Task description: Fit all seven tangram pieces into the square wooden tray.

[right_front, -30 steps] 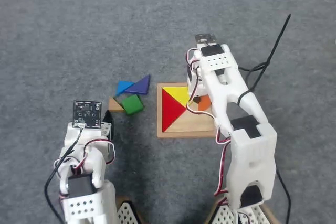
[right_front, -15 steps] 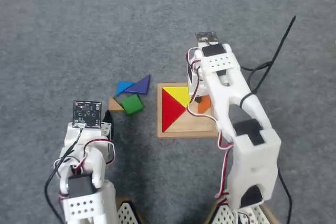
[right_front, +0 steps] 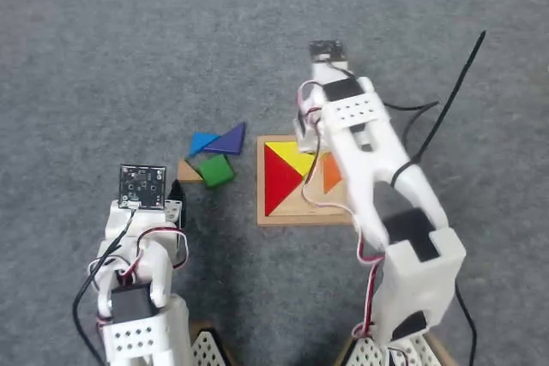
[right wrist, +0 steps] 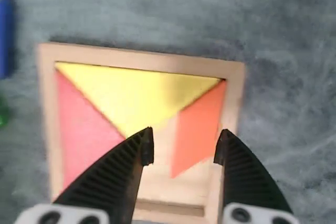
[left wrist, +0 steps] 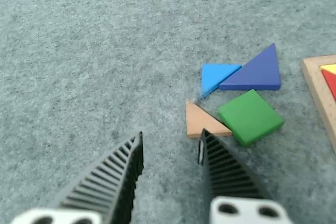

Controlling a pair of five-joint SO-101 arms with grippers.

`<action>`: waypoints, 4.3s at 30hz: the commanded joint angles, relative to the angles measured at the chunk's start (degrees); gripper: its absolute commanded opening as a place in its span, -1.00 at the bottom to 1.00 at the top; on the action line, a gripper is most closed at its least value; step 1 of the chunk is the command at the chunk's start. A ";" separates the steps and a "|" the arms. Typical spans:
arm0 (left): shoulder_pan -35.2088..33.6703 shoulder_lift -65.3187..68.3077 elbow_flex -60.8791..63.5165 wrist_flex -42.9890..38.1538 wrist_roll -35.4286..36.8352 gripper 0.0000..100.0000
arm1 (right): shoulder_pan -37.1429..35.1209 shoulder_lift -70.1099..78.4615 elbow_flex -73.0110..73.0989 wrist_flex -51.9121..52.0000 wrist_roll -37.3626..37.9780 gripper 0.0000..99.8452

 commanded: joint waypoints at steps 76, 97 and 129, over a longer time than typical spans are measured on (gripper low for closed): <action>13.01 108.31 -89.54 22.68 -17.49 -0.67 | 29.23 -92.97 91.52 -18.24 34.64 -0.98; 14.24 126.15 -88.66 12.48 -25.14 -0.57 | 29.23 -92.97 91.60 -18.33 34.73 -0.98; 2.73 120.18 -87.60 19.69 -25.41 -0.51 | 29.23 -92.97 91.69 -19.03 34.99 -0.98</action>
